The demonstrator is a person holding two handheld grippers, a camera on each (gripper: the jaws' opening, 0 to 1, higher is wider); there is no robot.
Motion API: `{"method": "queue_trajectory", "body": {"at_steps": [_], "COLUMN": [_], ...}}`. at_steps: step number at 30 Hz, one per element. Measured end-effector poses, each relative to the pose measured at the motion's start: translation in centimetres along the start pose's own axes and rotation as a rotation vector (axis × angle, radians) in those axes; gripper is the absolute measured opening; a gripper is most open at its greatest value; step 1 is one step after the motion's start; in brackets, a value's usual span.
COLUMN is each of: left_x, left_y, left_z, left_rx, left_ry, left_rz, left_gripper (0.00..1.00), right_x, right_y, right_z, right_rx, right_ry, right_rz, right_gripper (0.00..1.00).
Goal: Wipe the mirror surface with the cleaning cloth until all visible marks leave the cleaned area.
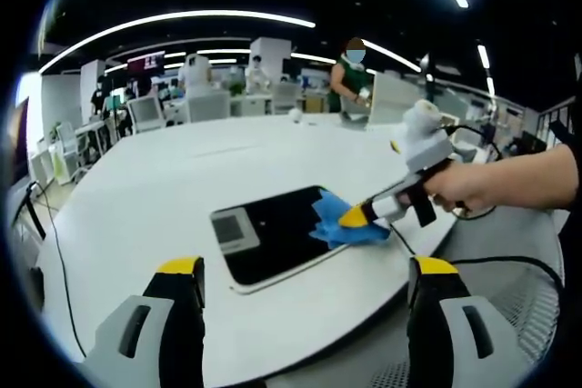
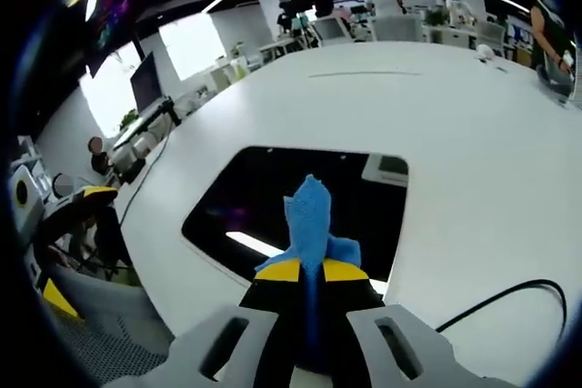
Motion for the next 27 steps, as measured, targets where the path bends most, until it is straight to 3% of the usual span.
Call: {"method": "queue_trajectory", "body": {"at_steps": [27], "left_x": [-0.04], "left_y": [0.05], "left_z": [-0.05], "left_rx": [0.006], "left_ry": [0.01], "left_rz": [0.001], "left_gripper": [0.93], "right_x": [-0.97], "right_y": [-0.3], "right_z": [0.07], "right_rx": [0.005], "right_ry": [0.027], "right_rz": [0.0], "right_gripper": [0.01]}}
Point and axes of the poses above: the point that each gripper's makers call its tool centre point, and the gripper's own axes: z roughly backward along the fingers, x roughly to its left, y roughly out of its underside, the point moved 6 cm from there along z, roughly backward along the fingers, and after that the axes turned 8 degrees about -x, right-handed, at the moved point
